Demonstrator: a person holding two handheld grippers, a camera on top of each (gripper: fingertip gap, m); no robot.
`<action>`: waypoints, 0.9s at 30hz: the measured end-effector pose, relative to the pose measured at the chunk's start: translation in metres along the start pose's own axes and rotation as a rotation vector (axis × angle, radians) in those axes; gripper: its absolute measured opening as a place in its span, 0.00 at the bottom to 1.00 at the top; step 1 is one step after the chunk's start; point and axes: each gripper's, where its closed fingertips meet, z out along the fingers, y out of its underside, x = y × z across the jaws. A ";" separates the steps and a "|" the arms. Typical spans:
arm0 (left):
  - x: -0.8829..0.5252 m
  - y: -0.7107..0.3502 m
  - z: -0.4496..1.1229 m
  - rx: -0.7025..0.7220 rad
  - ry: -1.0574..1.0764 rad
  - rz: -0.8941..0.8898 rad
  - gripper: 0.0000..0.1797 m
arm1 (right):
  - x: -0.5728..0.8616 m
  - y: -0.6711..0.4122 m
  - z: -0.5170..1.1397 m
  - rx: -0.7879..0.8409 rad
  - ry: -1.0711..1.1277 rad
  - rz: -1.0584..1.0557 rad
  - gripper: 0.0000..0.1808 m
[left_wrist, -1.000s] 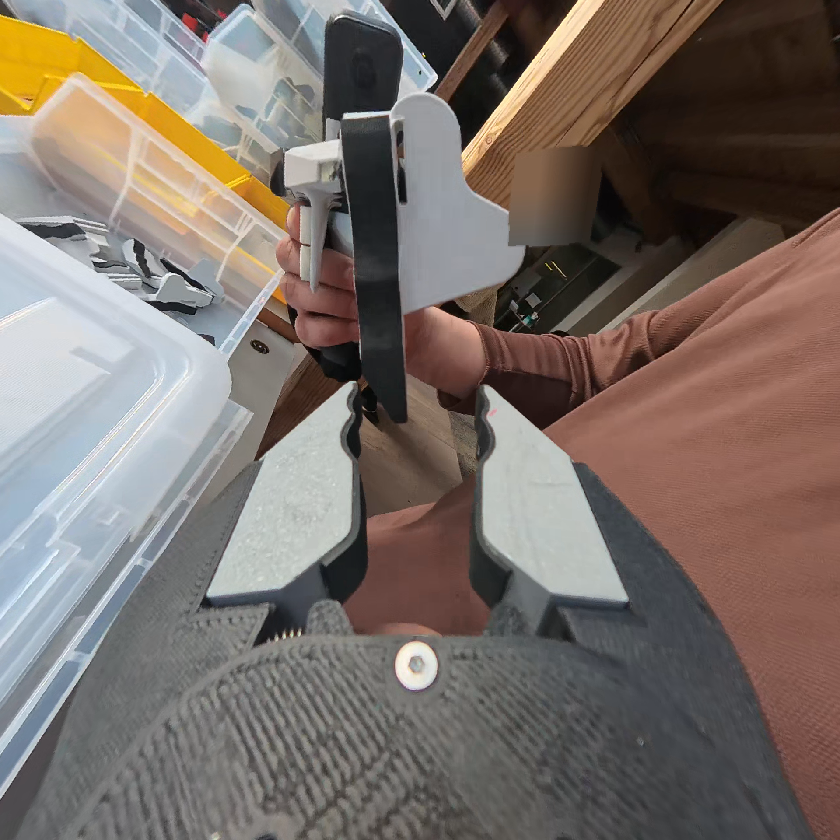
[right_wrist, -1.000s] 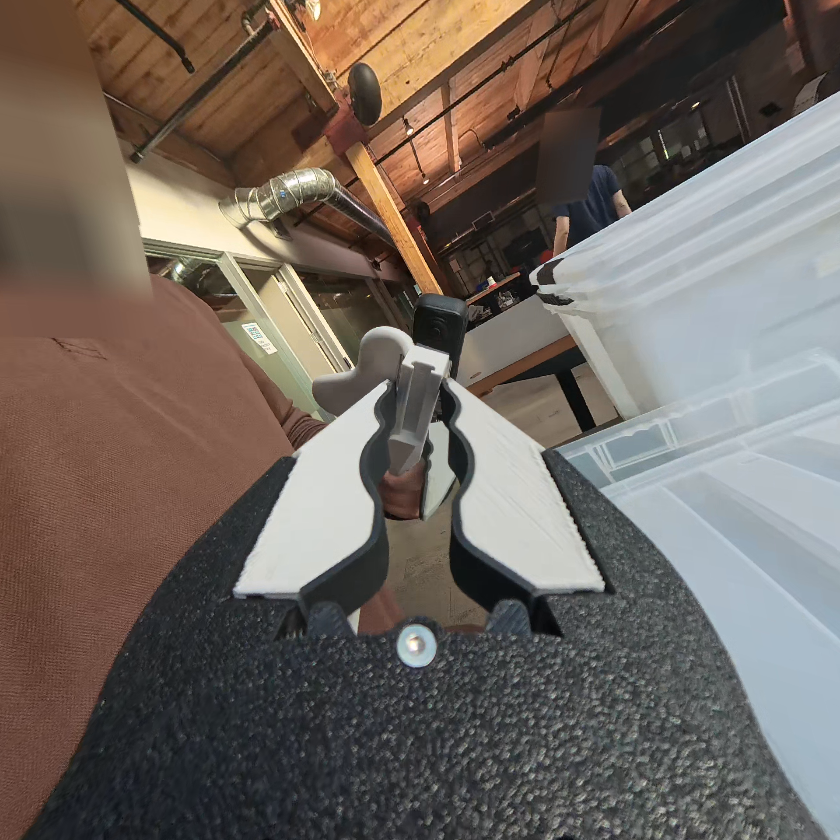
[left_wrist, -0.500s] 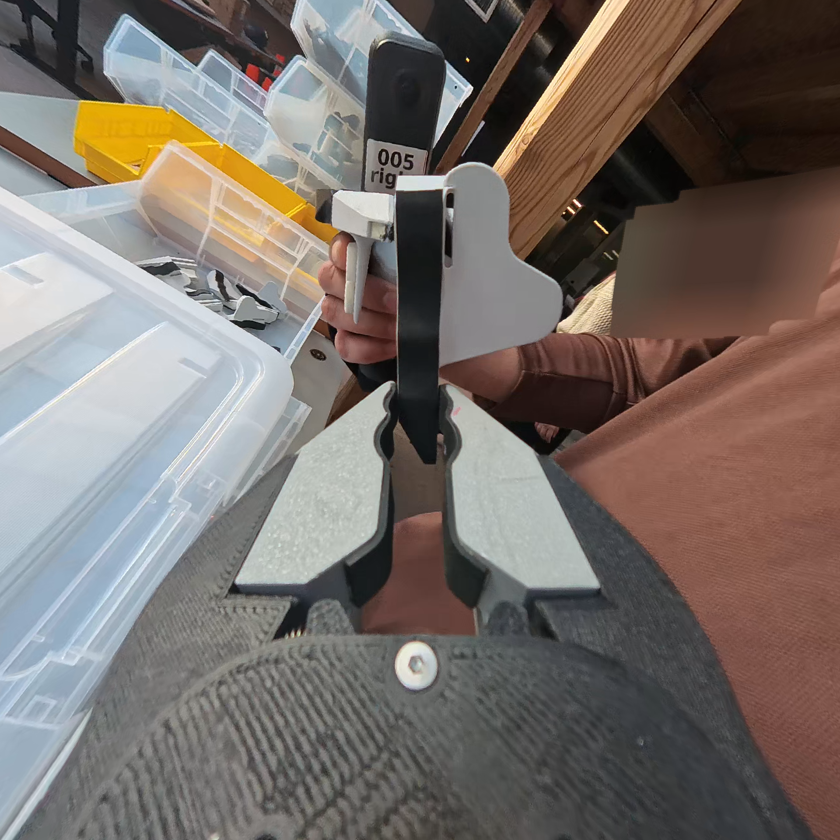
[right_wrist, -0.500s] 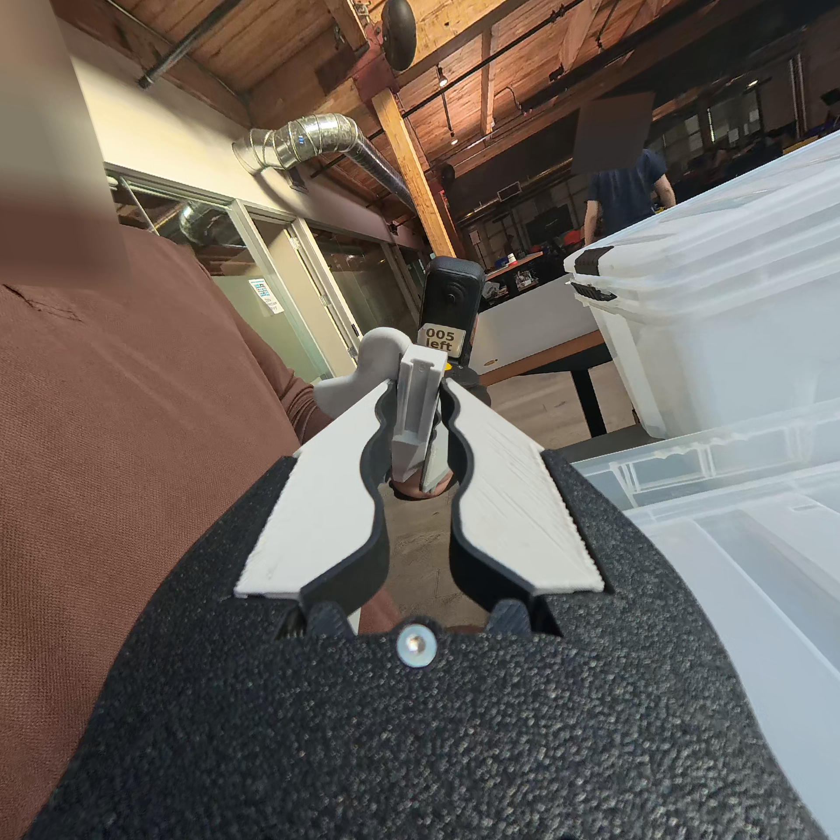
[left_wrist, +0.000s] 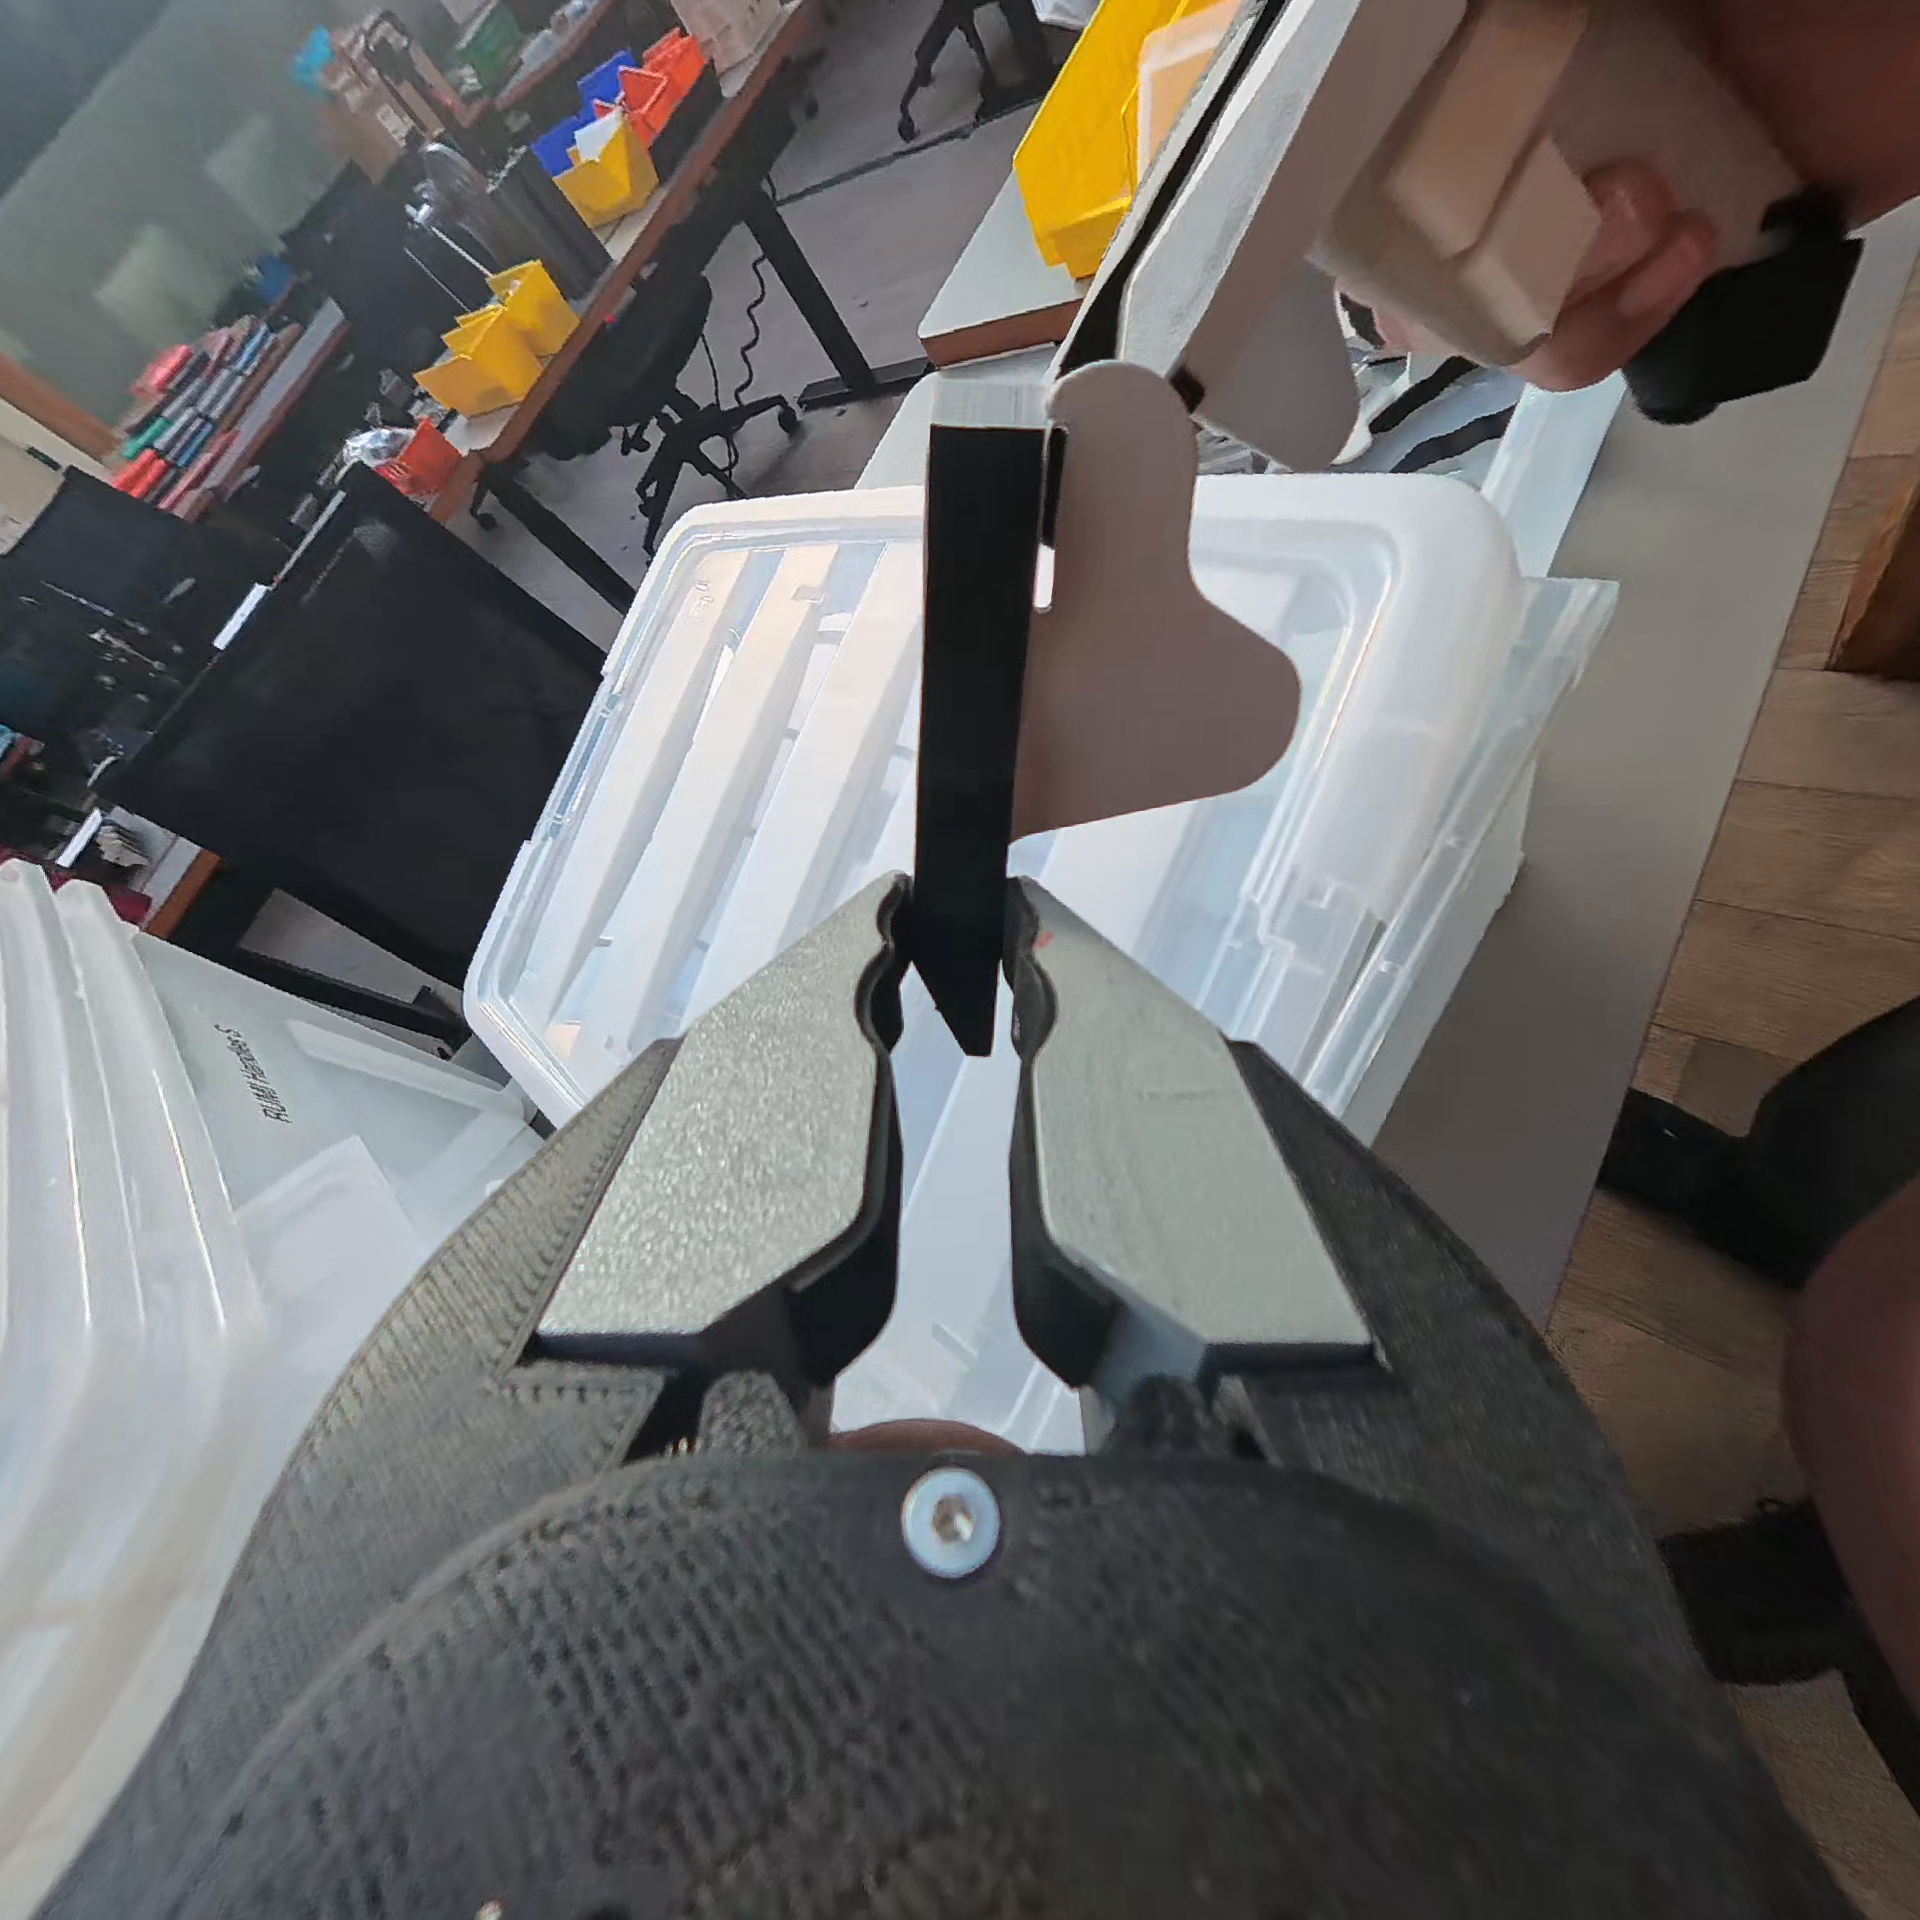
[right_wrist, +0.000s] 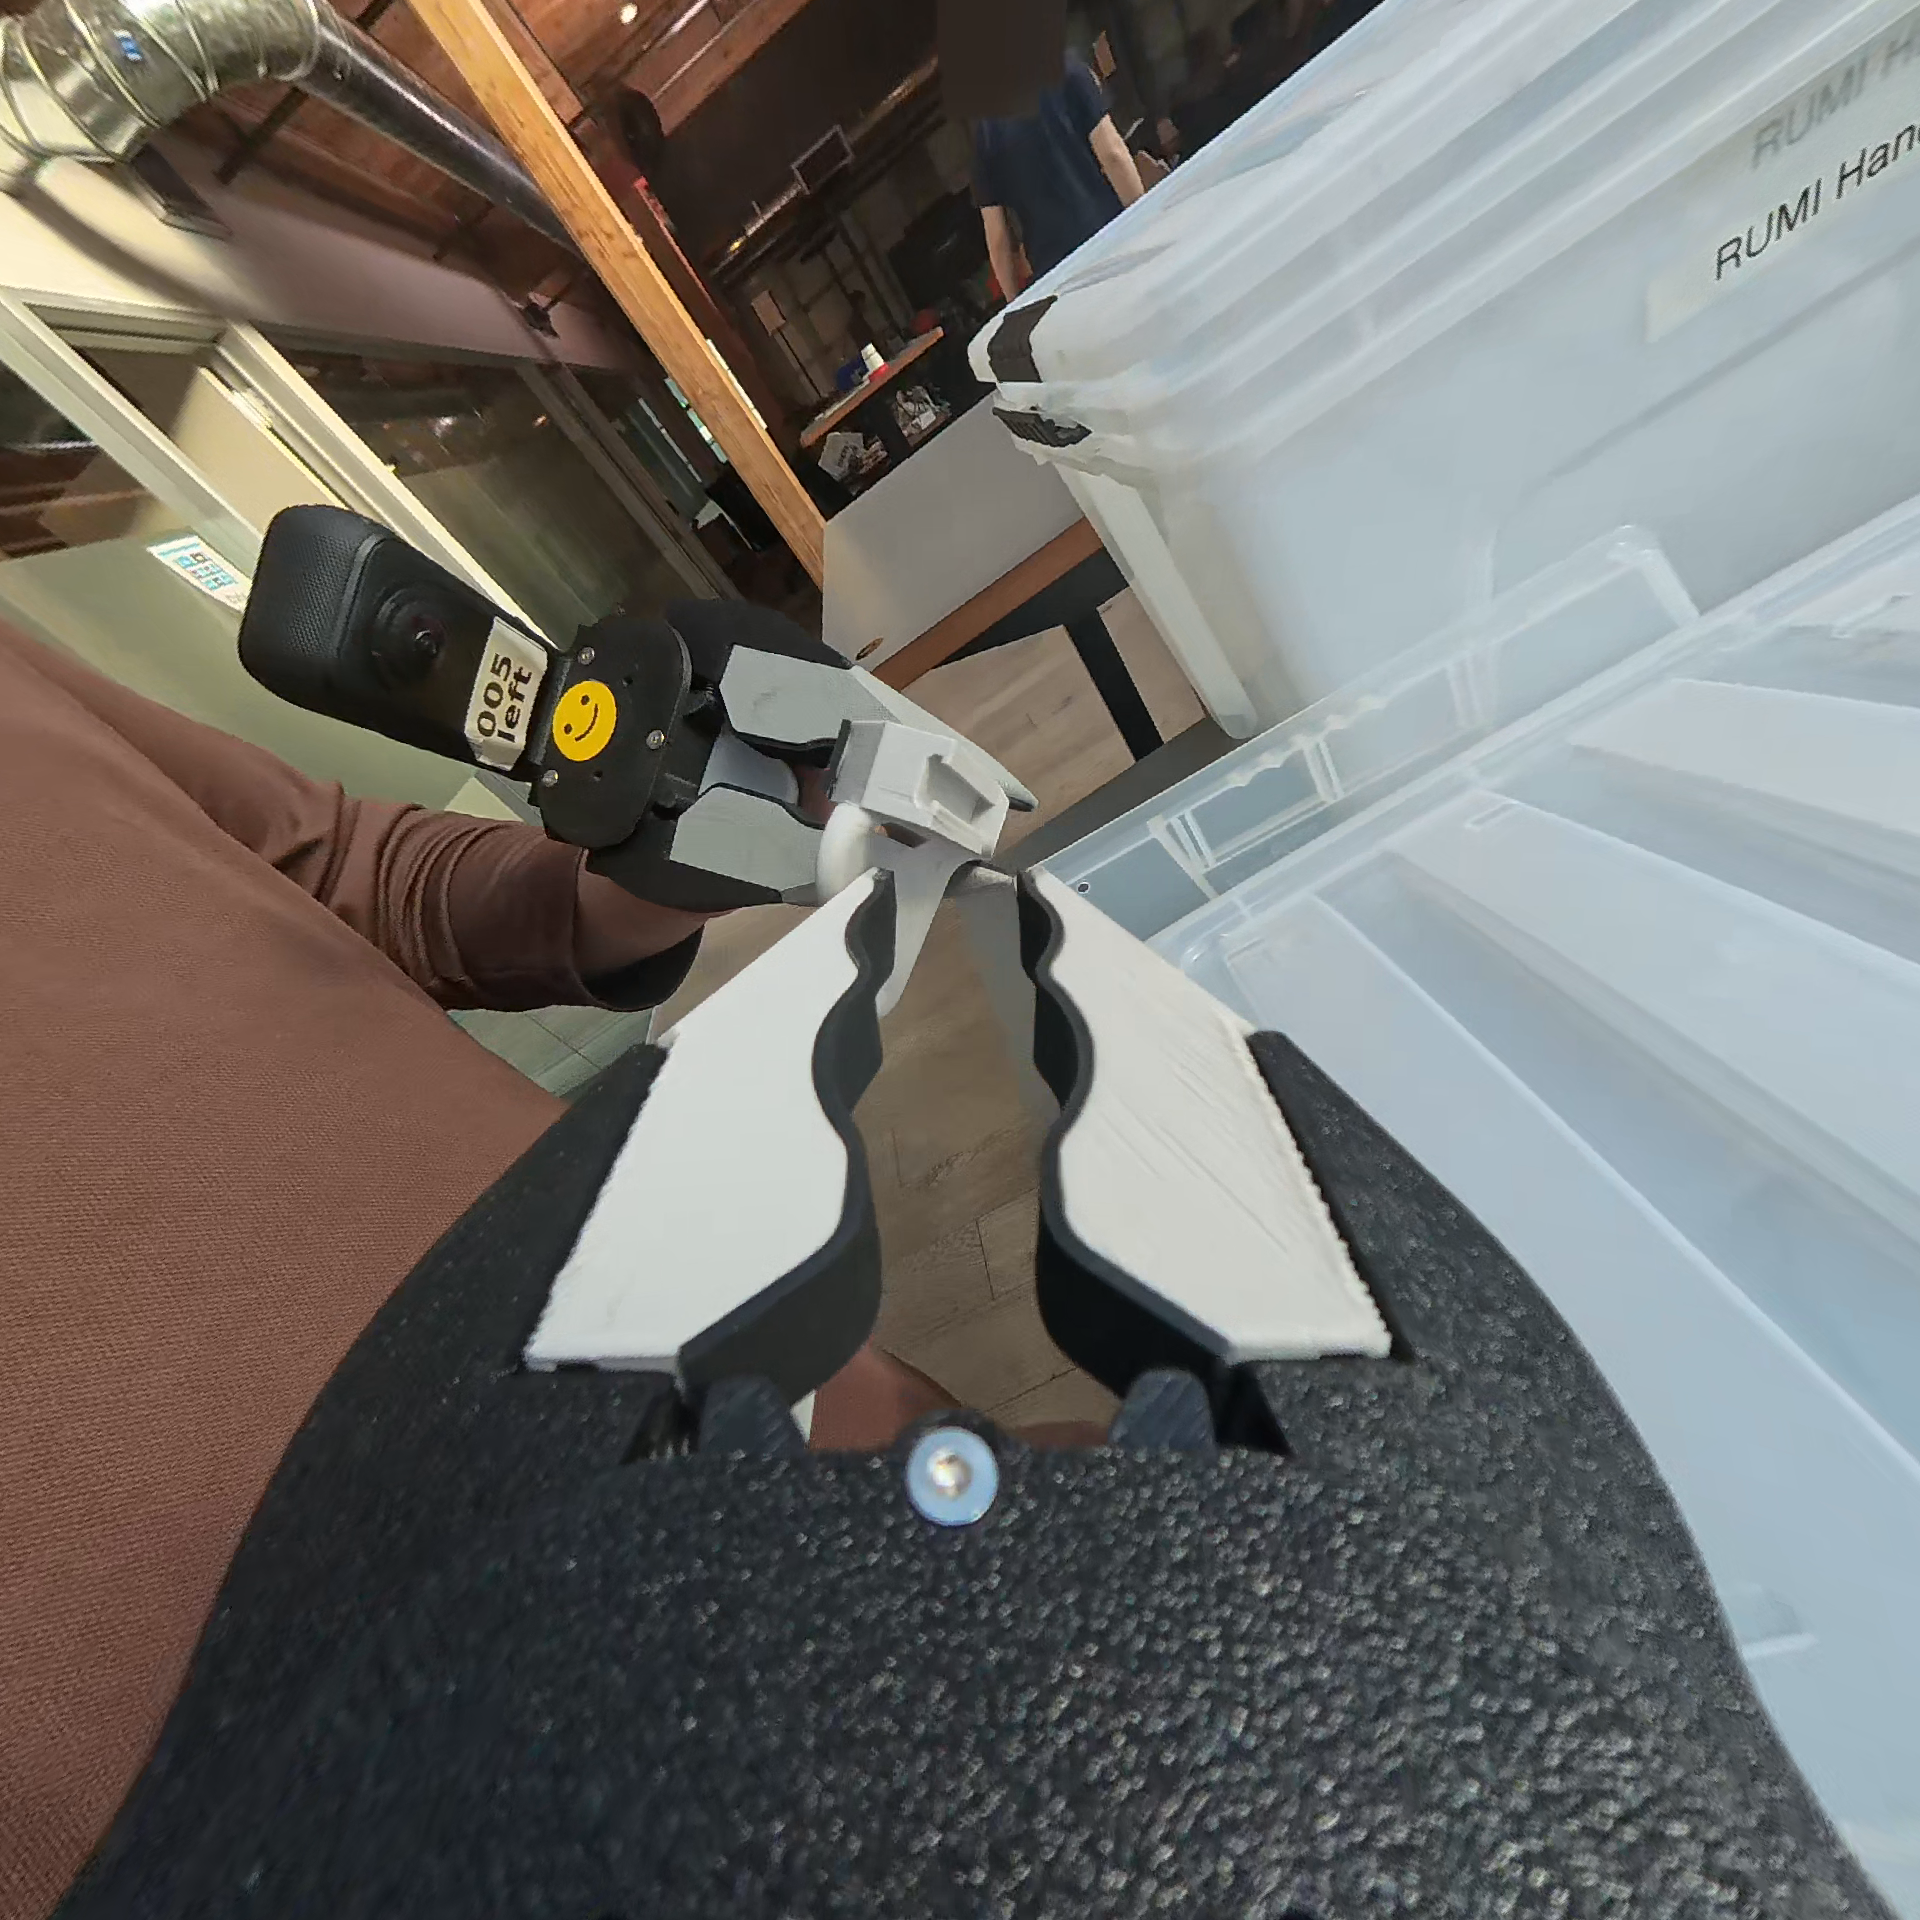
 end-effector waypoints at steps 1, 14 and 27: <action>0.000 -0.001 0.001 -0.002 -0.001 0.020 0.08 | 0.000 0.000 -0.003 0.004 0.001 0.003 0.12; 0.014 -0.002 0.017 -0.007 0.059 0.058 0.08 | -0.003 -0.003 -0.030 0.063 0.007 0.079 0.20; 0.034 -0.001 0.017 0.006 0.073 0.119 0.08 | 0.001 0.039 -0.005 -0.207 0.147 -0.031 0.12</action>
